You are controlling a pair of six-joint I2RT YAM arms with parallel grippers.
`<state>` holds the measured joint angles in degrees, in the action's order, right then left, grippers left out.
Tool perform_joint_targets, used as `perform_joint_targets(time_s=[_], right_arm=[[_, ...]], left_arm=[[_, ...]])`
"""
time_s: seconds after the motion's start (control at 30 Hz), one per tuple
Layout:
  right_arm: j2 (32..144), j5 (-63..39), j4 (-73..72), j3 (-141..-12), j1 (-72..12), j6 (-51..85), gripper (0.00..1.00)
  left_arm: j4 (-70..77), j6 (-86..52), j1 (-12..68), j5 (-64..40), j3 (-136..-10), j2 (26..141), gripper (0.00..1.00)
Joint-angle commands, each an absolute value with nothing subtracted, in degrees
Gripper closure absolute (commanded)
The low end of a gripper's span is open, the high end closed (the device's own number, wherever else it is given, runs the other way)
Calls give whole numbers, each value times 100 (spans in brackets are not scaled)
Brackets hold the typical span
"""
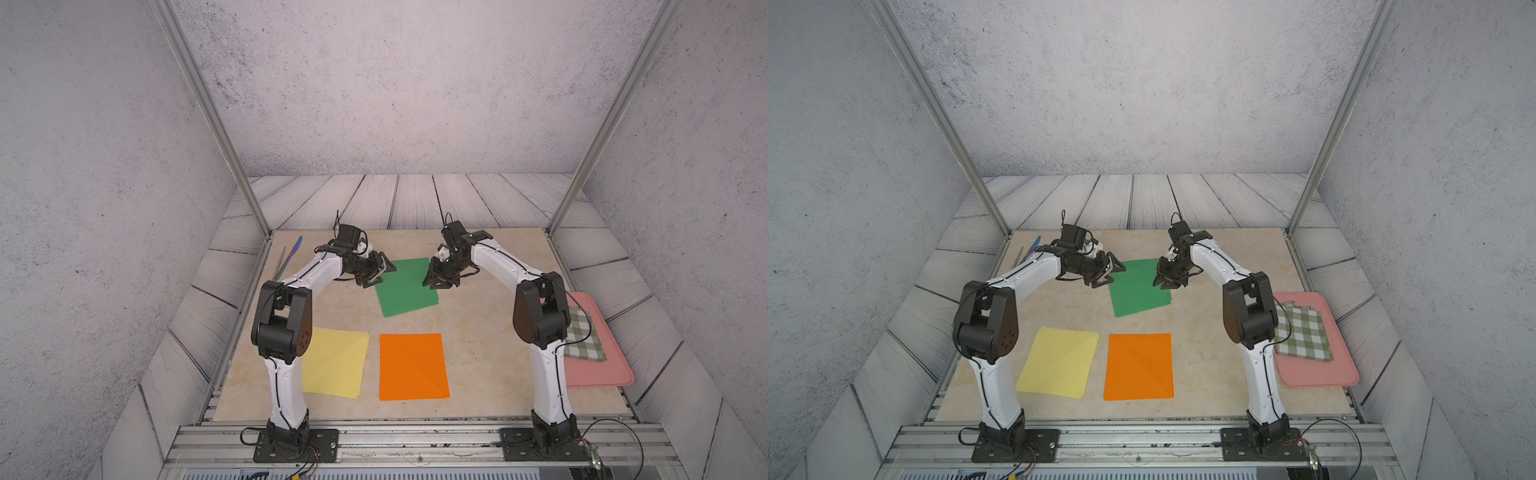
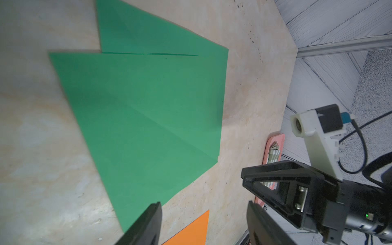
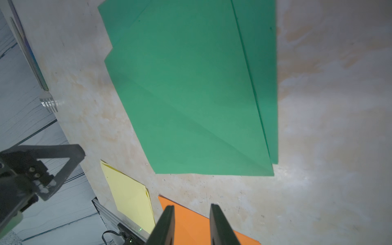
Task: Sort the scattered colored papers by color
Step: Pick up the colored paper from the center of the board.
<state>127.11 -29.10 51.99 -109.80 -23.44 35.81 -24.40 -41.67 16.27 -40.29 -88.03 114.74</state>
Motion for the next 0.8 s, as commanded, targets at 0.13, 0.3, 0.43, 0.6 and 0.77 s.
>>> perform_joint_targets(time_s=[0.13, 0.3, 0.43, 0.6, 0.77], right_arm=[[13520, -3178, 5352, -11257, -2322, 3207, 63], [13771, -3307, 5280, -11548, -2208, 3170, 60], [13973, -3409, 5309, -11730, -2125, 3164, 61], [14119, -3505, 5235, -11633, -2086, 3176, 60], [14147, -3503, 5151, -11420, -2083, 3166, 60]], left_arm=[[-2238, -4242, 1342, -4232, -8808, 11713, 30], [-2223, -4227, 1244, -4201, -8667, 11748, 29], [-2151, -4245, 1223, -4181, -8471, 11795, 29], [-2132, -4232, 1170, -4184, -8292, 11892, 29], [-2030, -4241, 1132, -4153, -8031, 11856, 29]])
